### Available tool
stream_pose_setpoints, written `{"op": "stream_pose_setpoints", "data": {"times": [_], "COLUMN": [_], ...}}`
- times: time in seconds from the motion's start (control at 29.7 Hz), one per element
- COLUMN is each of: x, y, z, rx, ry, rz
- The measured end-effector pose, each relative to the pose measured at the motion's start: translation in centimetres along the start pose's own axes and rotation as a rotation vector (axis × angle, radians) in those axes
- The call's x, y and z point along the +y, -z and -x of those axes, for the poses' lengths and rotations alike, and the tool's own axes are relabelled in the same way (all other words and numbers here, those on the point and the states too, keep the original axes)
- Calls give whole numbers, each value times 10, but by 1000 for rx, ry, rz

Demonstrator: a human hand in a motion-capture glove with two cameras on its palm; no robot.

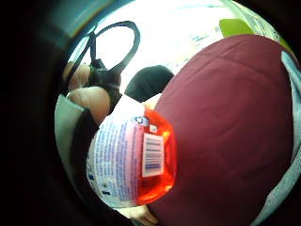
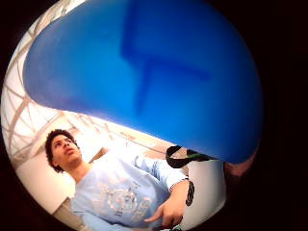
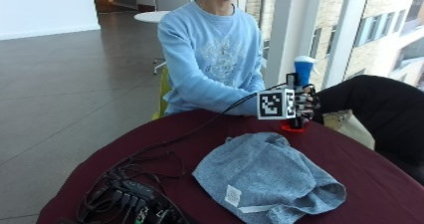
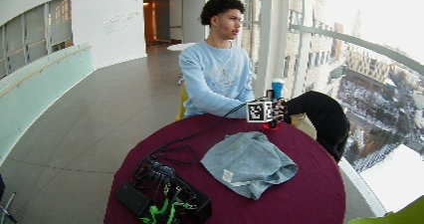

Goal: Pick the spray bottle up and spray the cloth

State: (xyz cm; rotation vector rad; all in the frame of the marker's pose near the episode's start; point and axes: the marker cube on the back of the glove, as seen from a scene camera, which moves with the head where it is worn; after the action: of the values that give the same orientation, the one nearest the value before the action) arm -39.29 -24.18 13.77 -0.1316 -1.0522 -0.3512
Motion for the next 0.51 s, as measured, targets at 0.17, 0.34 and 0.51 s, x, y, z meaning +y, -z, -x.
{"op": "stream_pose_setpoints", "data": {"times": [0.17,0.34,0.51], "x": [2,6,10], "y": [-3,-5,-5], "z": [-8,-12,-14], "rx": [1,-17,0], "ry": [-14,-28,-48], "rz": [-6,4,30]}}
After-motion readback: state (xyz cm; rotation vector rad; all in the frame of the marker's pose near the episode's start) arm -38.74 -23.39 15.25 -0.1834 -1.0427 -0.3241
